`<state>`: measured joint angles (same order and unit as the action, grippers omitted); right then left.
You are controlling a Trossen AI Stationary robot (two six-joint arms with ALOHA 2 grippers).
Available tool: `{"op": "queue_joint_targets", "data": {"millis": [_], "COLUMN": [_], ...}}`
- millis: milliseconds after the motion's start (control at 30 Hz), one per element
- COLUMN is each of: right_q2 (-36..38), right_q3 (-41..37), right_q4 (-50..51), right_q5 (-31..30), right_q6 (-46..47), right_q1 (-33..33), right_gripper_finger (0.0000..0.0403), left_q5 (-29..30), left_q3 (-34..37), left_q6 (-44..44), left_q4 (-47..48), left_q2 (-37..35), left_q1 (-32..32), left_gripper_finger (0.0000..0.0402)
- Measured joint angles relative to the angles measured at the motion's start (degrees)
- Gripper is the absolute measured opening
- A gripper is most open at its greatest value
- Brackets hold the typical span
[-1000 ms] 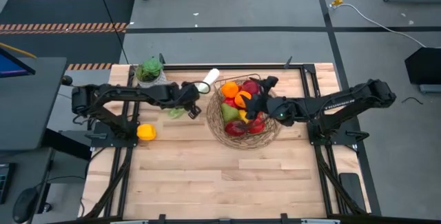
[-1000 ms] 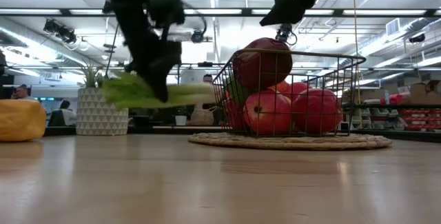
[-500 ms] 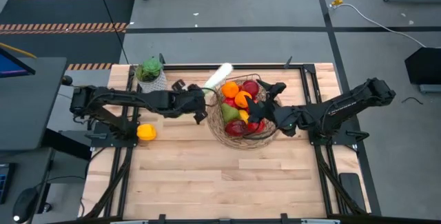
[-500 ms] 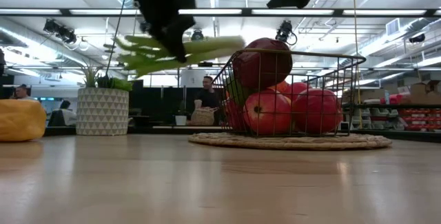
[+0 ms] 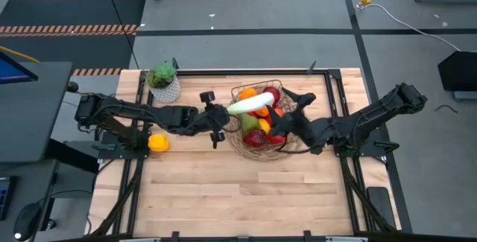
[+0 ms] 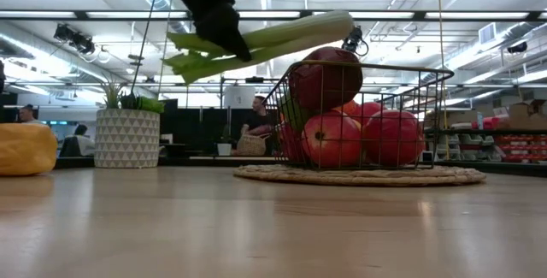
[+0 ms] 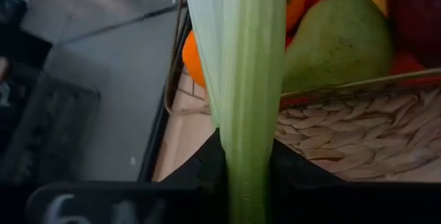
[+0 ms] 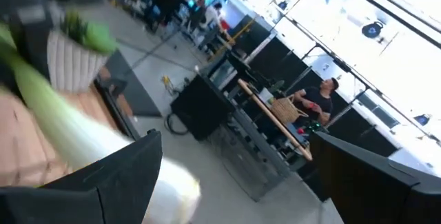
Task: Build produce basket
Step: Put the green celery into the wire basket
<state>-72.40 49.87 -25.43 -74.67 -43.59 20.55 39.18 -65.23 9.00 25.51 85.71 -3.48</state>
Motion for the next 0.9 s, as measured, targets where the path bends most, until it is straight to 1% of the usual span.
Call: {"op": "queue_joint_targets", "data": {"millis": [100, 133, 233, 433, 500, 567, 633, 733, 800, 900], "right_q2": [0.0, 0.0, 0.0, 0.0, -0.2, -0.7, -1.3, -2.6, -3.1, -3.6], "right_q3": [0.0, 0.0, 0.0, 0.0, 0.0, 0.0, 0.0, 0.0, -0.1, -0.1], "right_q4": [-5.4, -6.4, -6.7, -6.7, -6.0, -3.5, 0.5, 6.0, 8.6, 9.4], "right_q5": [2.2, 3.4, 5.6, 4.2, 4.2, 4.2, 4.2, 4.1, 3.6, 2.9], "right_q6": [-1.8, -2.3, -3.3, -4.3, -1.6, 2.7, 6.6, 8.9, 9.3, 10.0], "right_q1": [0.3, 0.3, -0.1, -1.8, -2.4, -2.9, -3.5, -4.3, -4.6, -4.8], "right_gripper_finger": [0.0374, 0.0374, 0.0374, 0.0374, 0.0374, 0.0374, 0.0374, 0.0374, 0.0374, 0.0374], "left_q5": [0.0, 0.1, 0.1, 0.1, 0.1, 0.1, 0.0, -1.1, -3.2, -5.1], "left_q3": [0.0, 0.0, 0.0, 0.0, 0.0, 0.1, 0.0, 0.1, 0.1, 0.0], "left_q6": [5.3, 8.5, 22.9, 54.1, 63.0, 70.0, 75.1, 79.8, 81.7, 83.1], "left_q4": [-3.7, -5.3, -9.5, -11.0, -11.5, -12.3, -15.5, -20.2, -22.4, -27.0], "left_q2": [0.0, 0.0, 0.0, 0.1, 0.6, 0.7, 1.4, 2.7, 3.1, 4.1], "left_q1": [0.5, 0.7, 1.3, 3.1, 3.6, 4.1, 4.6, 5.0, 5.1, 5.1], "left_gripper_finger": [0.0059, 0.0059, 0.0061, 0.0061, 0.0061, 0.0063, 0.0064, 0.0063, 0.0061, 0.0062]}}
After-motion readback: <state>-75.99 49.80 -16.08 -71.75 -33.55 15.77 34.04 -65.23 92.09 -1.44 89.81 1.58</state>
